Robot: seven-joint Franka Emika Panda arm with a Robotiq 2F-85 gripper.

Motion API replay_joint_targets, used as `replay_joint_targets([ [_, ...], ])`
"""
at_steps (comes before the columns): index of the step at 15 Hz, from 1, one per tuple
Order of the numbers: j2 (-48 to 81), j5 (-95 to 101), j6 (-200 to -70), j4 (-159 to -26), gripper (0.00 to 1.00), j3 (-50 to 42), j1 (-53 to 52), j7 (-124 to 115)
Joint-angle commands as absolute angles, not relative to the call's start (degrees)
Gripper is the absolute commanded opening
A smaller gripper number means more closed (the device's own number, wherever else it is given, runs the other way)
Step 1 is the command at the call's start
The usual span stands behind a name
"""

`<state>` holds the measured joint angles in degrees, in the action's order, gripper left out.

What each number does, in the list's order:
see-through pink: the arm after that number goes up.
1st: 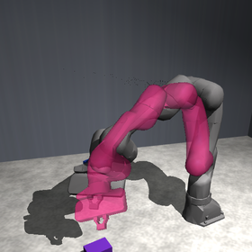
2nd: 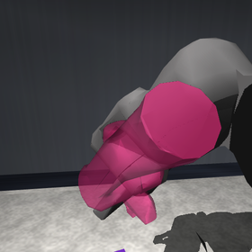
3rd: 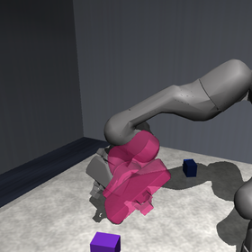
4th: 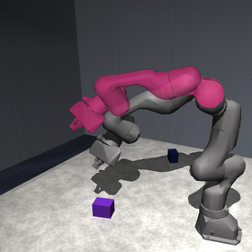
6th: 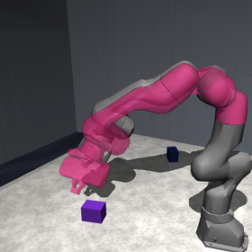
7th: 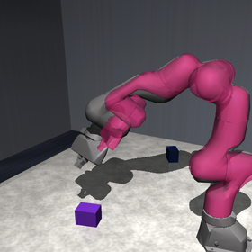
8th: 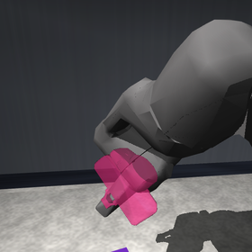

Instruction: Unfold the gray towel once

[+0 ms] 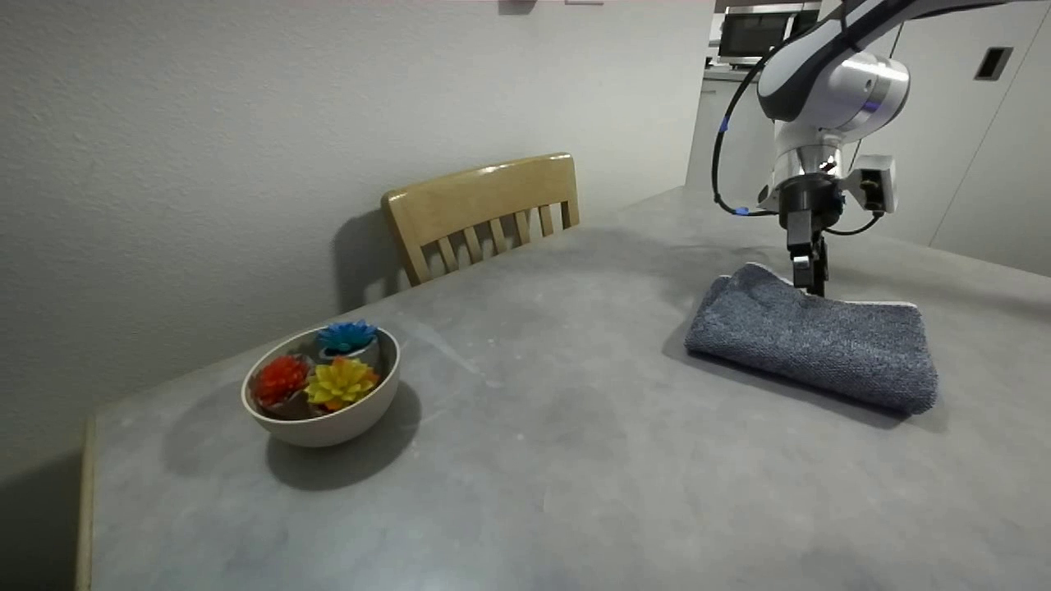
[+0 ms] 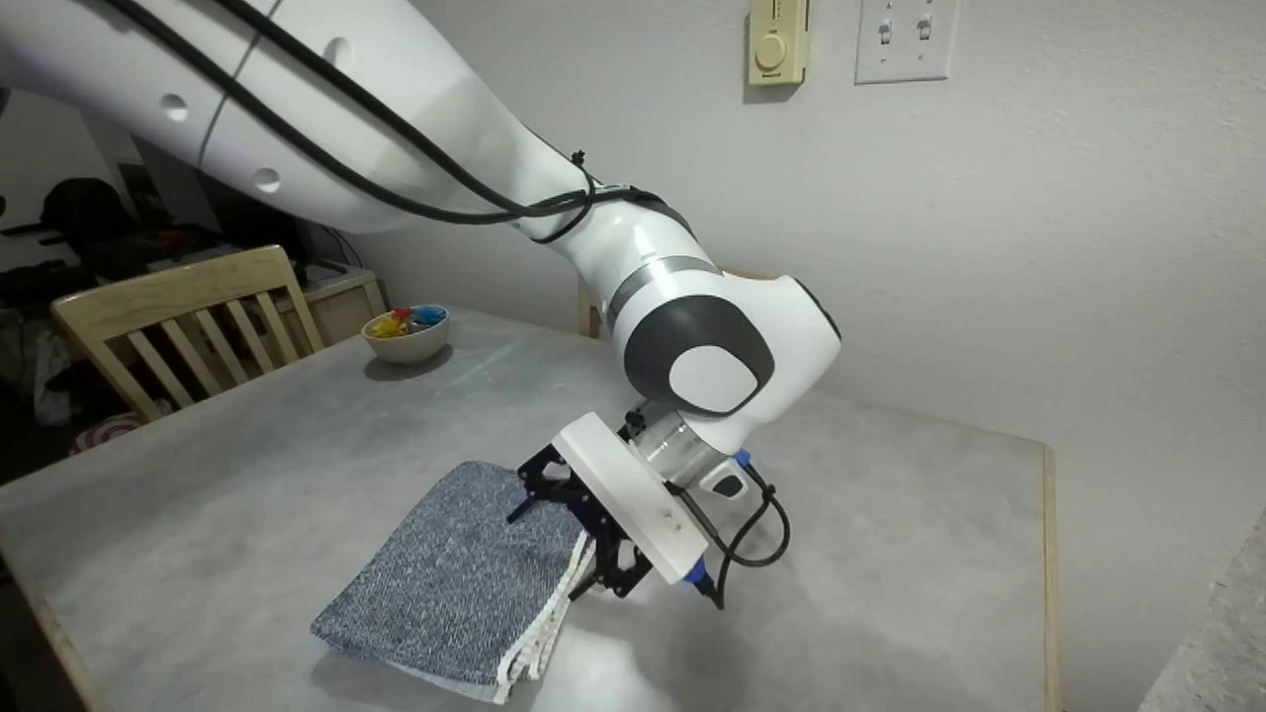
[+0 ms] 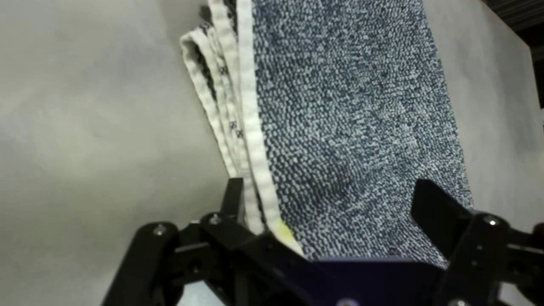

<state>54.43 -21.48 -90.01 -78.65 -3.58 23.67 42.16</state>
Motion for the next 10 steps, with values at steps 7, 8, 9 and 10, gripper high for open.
replay_joint_targets([
  [7,55.91,-19.03,-90.29,-76.39,1.0,-2.54,24.54,41.17],
  [8,55.78,-19.23,-90.29,-76.68,1.0,-2.52,24.48,40.74],
  [9,55.72,-19.44,-90.15,-76.81,1.0,-2.48,24.47,40.22],
  [10,55.65,-19.64,-90.29,-76.97,1.0,-2.46,24.46,39.65],
])
